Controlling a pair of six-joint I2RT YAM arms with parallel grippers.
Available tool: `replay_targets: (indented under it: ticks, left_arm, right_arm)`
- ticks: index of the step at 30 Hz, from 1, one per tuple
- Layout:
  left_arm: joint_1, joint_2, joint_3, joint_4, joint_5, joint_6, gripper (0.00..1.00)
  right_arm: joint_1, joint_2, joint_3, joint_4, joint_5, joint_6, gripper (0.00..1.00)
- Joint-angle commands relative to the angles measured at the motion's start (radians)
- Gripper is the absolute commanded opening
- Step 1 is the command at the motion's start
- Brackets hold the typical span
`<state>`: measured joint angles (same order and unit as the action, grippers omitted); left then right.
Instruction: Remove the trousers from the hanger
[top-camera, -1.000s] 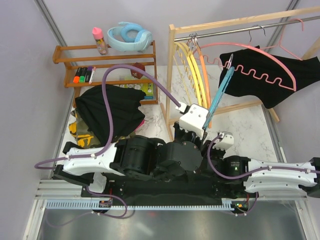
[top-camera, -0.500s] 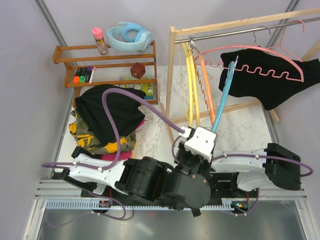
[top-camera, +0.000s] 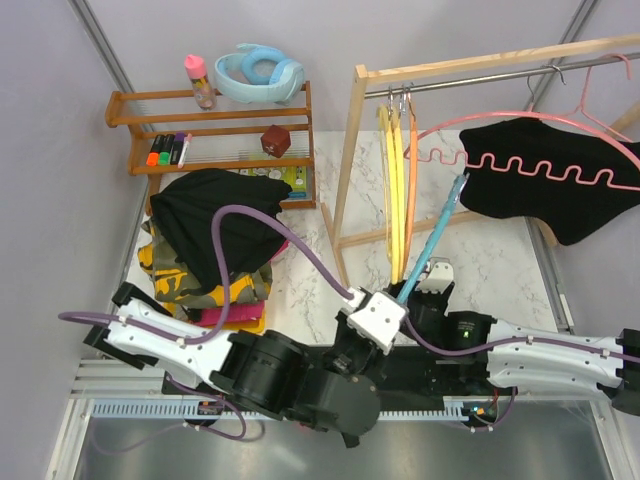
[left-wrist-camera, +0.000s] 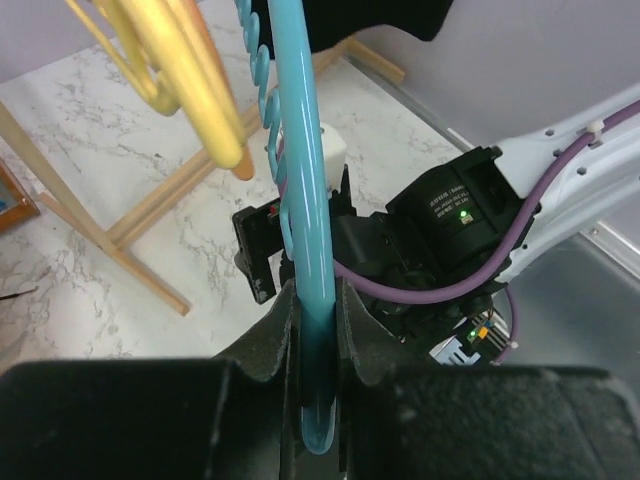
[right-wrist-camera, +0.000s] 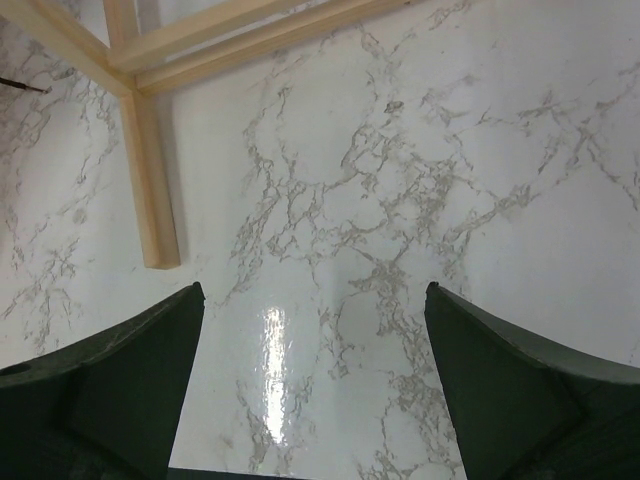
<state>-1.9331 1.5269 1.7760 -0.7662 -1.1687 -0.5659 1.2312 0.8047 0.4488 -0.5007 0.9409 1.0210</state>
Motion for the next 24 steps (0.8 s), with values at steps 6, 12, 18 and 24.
replay_targets:
  ticks: [6,12,18,24]
  left_arm:
    - [-0.010,-0.027,0.087,0.304,-0.135,0.147,0.02]
    - [-0.009,0.221,0.446,0.346,-0.292,0.363,0.02]
    - [0.058,0.259,0.232,1.706,-0.356,1.553,0.02]
    - [0.134,0.455,0.471,1.998,-0.365,1.966,0.02]
  right_arm:
    - [0.002,-0.010,0.091,-0.096,-0.002,0.062,0.98]
    - [0.004,-0.096,0.128,-0.188,0.035,0.096,0.92]
    - [0.002,-0.099,0.171,-0.217,0.013,0.068,0.92]
    - [0.002,-0.113,0.183,-0.210,0.022,0.042,0.92]
